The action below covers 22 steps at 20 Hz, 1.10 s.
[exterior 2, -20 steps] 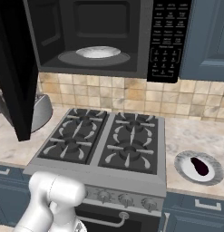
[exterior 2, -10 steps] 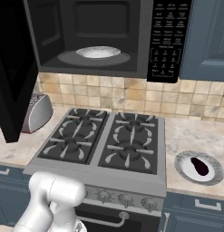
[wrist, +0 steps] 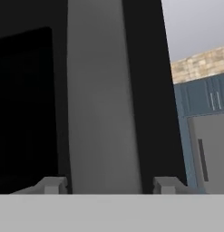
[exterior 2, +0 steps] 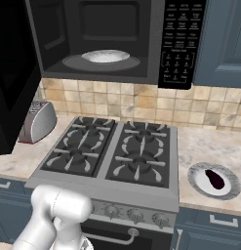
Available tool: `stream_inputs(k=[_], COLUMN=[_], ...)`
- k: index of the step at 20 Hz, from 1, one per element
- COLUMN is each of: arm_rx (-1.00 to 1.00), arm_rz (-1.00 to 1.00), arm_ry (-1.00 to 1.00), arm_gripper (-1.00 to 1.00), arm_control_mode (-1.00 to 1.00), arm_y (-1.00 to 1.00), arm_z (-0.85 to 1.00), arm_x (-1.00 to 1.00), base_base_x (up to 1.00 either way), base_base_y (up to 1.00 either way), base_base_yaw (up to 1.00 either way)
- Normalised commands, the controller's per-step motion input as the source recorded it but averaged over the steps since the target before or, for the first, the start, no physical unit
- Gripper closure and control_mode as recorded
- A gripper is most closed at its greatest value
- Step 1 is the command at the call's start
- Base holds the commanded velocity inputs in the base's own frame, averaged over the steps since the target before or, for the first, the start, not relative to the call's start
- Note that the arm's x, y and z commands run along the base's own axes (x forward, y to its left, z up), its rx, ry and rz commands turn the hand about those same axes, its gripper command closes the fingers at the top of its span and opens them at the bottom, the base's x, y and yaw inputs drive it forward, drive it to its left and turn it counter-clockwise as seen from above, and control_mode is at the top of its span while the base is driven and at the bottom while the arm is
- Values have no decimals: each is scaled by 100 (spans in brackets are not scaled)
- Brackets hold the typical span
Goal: Pick the eggplant from the counter and place it in the microwave. Then turn on the microwave.
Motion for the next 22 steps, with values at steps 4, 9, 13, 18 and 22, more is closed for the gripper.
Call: stream_inputs(k=[4,9,13,18,22], arm_rx=[0,0,0,0,0], arm_rz=[-5,-5,-6,-6,-1], arm_ry=[1,0,0,0,0], arm_gripper=[-100,-100,-100,-100,-100], arm_control_mode=[-100,-100,-100,-100,-100], arm_y=[17,17,15,8,0], arm_z=[0,0,0,0,0], arm_x=[0,0,-1,-15,-35], base_base_x=[0,0,0,0,0], base_base_y=[0,0,0,0,0], base_base_yaw=[0,0,0,0,0])
